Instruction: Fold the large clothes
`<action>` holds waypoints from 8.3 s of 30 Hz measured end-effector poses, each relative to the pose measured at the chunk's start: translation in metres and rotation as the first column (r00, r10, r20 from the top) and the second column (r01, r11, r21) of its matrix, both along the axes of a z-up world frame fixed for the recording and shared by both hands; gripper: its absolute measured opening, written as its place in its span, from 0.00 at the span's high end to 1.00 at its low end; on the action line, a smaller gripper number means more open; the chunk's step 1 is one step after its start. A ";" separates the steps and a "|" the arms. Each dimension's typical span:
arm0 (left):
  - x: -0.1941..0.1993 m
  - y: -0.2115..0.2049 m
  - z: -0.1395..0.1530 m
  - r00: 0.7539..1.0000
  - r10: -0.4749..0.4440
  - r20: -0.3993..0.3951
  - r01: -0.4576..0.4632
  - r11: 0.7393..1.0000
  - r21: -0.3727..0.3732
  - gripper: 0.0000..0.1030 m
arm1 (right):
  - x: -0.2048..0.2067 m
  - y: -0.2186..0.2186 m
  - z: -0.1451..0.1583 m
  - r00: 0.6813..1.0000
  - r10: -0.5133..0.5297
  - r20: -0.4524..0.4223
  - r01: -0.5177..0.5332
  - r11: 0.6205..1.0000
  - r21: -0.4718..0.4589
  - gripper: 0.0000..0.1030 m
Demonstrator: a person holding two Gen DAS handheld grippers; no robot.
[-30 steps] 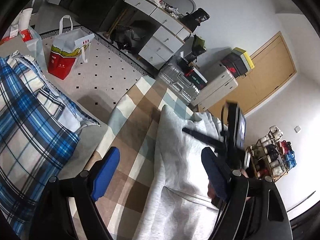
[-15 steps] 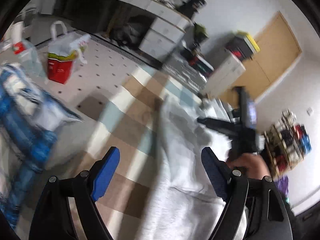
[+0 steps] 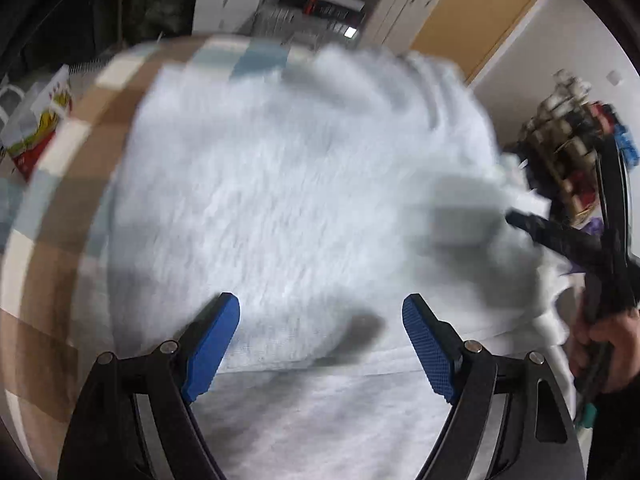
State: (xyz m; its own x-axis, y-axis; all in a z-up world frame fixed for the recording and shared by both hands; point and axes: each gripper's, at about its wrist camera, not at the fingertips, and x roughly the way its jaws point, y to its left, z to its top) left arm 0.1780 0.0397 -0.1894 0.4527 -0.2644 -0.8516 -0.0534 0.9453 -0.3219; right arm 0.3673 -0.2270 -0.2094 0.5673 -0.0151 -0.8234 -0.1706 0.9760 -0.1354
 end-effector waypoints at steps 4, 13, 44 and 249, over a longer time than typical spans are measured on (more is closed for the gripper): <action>-0.006 -0.004 0.001 1.000 0.010 0.010 -0.010 0.998 0.060 0.22 | -0.006 -0.004 -0.039 0.998 0.050 -0.029 -0.052 0.997 -0.054 0.61; -0.022 -0.010 0.014 0.998 -0.033 0.048 0.032 0.999 0.018 0.22 | -0.046 -0.009 0.012 0.990 0.139 0.040 -0.136 0.989 -0.064 0.58; -0.030 -0.028 -0.001 0.993 -0.117 0.026 0.110 0.973 0.201 0.22 | -0.058 -0.057 0.079 0.990 -0.133 0.042 0.126 0.982 0.138 0.44; -0.102 0.023 0.065 0.962 0.082 0.260 -0.018 0.971 -0.239 0.19 | -0.114 0.036 0.108 0.974 0.111 -0.200 0.025 0.819 0.574 0.80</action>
